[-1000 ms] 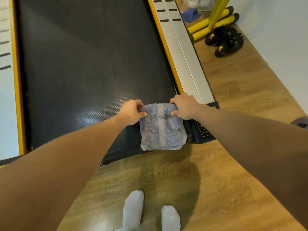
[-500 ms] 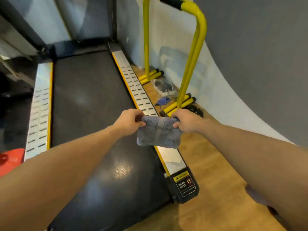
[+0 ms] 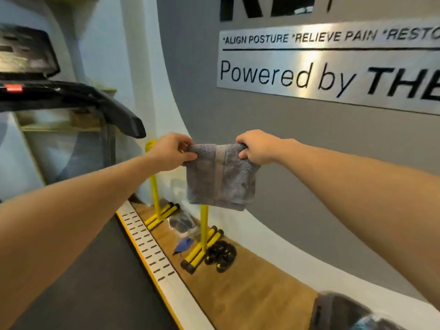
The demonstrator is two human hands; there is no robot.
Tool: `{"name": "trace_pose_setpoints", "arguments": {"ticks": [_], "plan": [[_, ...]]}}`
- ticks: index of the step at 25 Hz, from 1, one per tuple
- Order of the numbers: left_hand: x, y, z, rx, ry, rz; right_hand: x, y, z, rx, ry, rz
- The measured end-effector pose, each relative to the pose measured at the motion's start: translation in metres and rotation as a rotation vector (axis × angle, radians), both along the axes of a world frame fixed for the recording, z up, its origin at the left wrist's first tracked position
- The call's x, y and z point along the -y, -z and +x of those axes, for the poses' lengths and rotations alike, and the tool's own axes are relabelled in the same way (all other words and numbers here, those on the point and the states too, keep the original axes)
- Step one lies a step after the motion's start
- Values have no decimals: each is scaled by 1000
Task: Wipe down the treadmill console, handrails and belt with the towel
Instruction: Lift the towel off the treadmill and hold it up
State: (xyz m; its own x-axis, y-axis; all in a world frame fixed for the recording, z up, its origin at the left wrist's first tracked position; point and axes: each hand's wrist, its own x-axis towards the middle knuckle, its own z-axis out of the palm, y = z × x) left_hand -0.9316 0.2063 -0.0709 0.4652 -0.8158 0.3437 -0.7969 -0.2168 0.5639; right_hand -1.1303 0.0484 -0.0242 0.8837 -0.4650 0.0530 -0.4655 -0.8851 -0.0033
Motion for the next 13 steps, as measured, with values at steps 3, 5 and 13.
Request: {"name": "trace_pose_setpoints", "arguments": {"ticks": [3, 5, 13], "plan": [[54, -68, -73, 31, 182, -36, 15, -67, -103, 20, 152, -29], [91, -101, -139, 69, 299, -47, 24, -97, -181, 25, 251, -47], [207, -159, -531, -32, 892, -100, 1, -172, -585, -39, 808, -96]]}}
